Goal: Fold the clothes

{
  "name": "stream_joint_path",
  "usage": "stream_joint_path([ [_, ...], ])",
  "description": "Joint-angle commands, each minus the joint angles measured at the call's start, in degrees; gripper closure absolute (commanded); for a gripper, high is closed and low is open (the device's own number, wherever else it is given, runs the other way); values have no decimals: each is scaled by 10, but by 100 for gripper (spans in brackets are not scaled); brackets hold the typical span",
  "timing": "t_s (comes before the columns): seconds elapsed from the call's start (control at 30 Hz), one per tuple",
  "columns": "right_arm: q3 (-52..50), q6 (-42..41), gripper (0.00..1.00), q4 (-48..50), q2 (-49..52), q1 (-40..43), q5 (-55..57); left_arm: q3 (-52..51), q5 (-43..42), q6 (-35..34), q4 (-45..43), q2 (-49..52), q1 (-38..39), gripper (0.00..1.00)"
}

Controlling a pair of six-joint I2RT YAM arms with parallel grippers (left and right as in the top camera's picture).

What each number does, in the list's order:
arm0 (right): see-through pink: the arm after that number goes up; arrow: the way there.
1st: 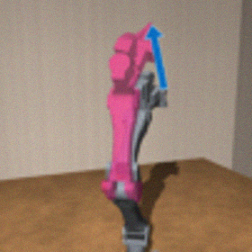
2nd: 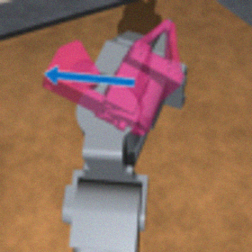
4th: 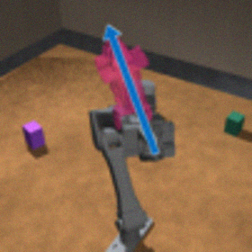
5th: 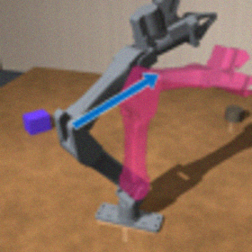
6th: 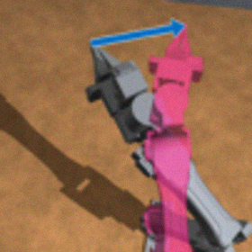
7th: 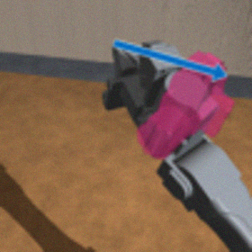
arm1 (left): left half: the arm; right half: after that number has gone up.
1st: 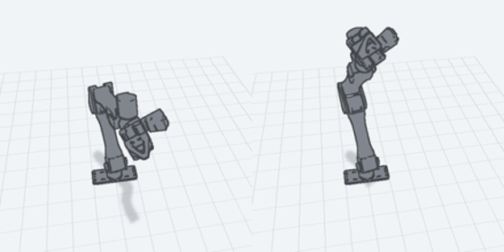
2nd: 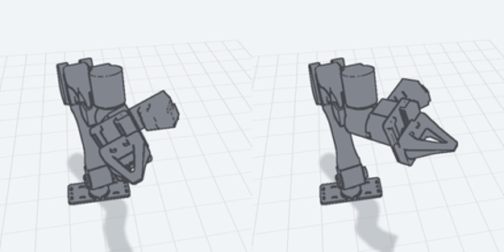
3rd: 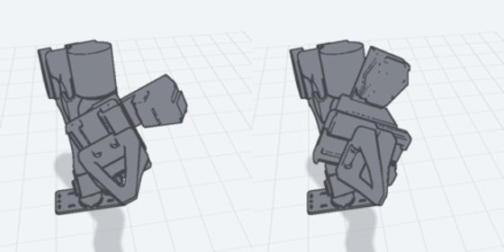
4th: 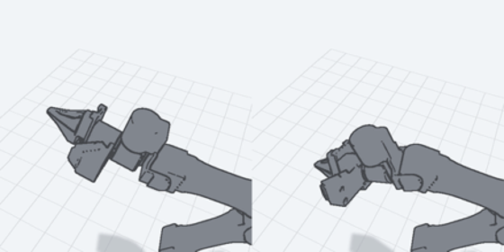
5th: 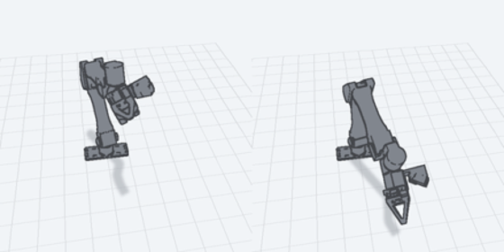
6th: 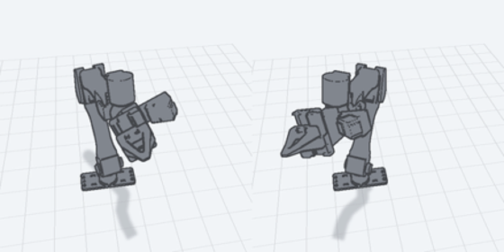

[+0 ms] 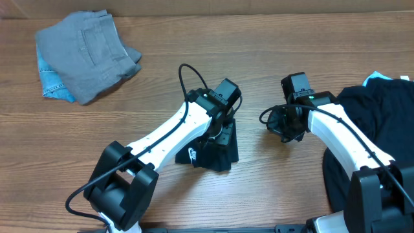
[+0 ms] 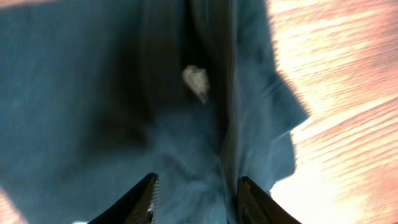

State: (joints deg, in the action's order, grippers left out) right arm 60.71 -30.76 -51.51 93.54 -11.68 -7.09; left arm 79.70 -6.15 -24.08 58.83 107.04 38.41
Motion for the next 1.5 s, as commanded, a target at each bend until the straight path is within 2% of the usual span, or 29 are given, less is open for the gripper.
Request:
stream_joint_path([
  [0.0,12,79,87,12,-12,0,-56,52,19,-7,40,-2,-22,55],
  [0.13,12,191,86,18,-12,-8,-236,87,78,14,107,-3,-58,46],
  [0.2,12,203,81,12,-12,-27,-271,85,80,30,125,-2,-86,43],
  [0.3,11,203,78,17,-12,-73,-271,66,71,39,132,-2,-123,40],
  [0.4,11,203,78,42,-10,-126,-259,43,24,64,119,-2,-158,39],
  [0.57,11,200,82,78,-8,-189,-198,-22,-125,148,60,-2,-204,38],
  [0.7,4,222,83,82,-6,-206,-190,-78,-141,153,23,-2,-209,38],
  [0.77,-7,202,83,81,2,-208,-153,-103,-151,153,3,-2,-209,38],
  [0.87,-19,89,82,59,22,-205,-51,-122,-153,153,-12,-2,-209,37],
  [1.03,-19,52,82,34,44,-189,-51,-125,-142,153,-16,-2,-209,33],
  [1.17,-18,30,82,17,44,-178,-52,-125,-144,153,-31,-2,-209,25],
  [1.47,-18,28,81,12,44,-179,-54,-140,-216,153,-91,-2,-208,11],
])
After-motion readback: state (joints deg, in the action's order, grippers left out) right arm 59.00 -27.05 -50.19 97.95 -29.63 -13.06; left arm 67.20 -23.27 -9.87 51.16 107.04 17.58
